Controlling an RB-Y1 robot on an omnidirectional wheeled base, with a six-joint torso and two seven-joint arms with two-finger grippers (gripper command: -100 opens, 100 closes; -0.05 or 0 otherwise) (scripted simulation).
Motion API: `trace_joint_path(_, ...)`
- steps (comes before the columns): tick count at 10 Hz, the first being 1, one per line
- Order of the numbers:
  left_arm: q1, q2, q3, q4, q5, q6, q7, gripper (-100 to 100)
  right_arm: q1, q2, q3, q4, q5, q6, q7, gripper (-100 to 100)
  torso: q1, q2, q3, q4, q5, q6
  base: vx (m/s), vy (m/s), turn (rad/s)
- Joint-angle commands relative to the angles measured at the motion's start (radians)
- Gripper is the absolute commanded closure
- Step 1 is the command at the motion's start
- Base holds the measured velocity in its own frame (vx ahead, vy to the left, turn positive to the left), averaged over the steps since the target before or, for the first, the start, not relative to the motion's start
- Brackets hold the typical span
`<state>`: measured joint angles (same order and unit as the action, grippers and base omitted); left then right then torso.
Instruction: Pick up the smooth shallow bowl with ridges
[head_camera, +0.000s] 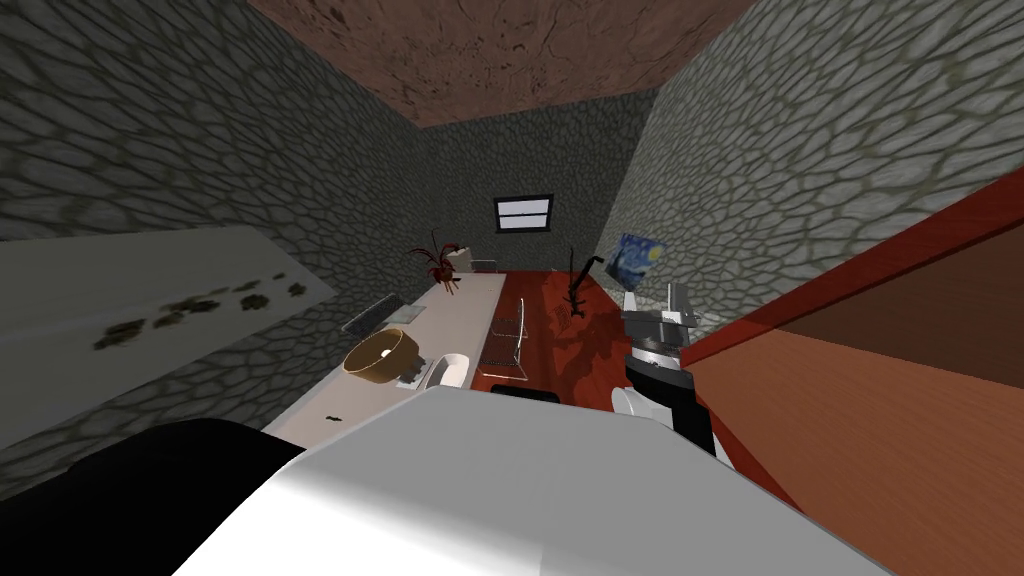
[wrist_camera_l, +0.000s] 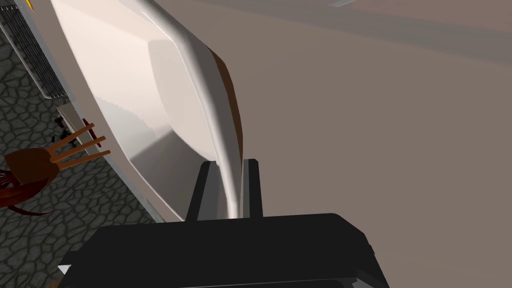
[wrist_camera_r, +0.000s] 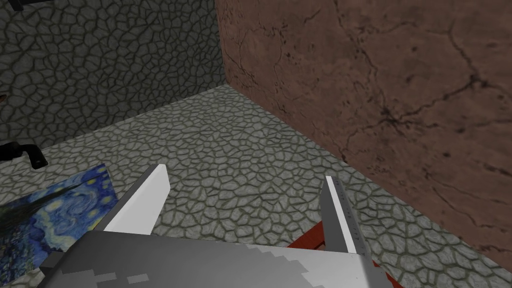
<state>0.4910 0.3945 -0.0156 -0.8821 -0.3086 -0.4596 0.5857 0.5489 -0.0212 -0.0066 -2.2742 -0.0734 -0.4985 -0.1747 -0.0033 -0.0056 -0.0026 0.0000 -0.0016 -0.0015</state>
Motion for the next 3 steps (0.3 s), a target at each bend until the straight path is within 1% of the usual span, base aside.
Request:
trace_joint_path(1, 0.026, 0.007, 0.001, -0.014, -0.01, -0.02, 0.007, 100, 0.0, 0.0, 0.0, 0.0, 0.0, 0.0, 0.0, 0, 0.0, 0.0, 0.0, 0.0, 0.0, 0.0, 0.074, -0.031, 0.061)
trace_joint_path(2, 0.015, 0.005, 0.001, -0.003, -0.006, -0.015, 0.004, 100, 0.0, 0.0, 0.0, 0.0, 0.0, 0.0, 0.0, 0, 0.0, 0.001, 0.0, 0.0, 0.0, 0.001, 0.028, -0.015, 0.004)
trace_joint_path(3, 0.017, 0.006, 0.001, -0.004, -0.006, -0.018, 0.005, 0, 0.0, 0.0, 0.0, 0.0, 0.0, 0.0, 0.0, 0, 0.0, 0.003, 0.002, 0.001, 0.0, 0.001, 0.006, -0.003, -0.001)
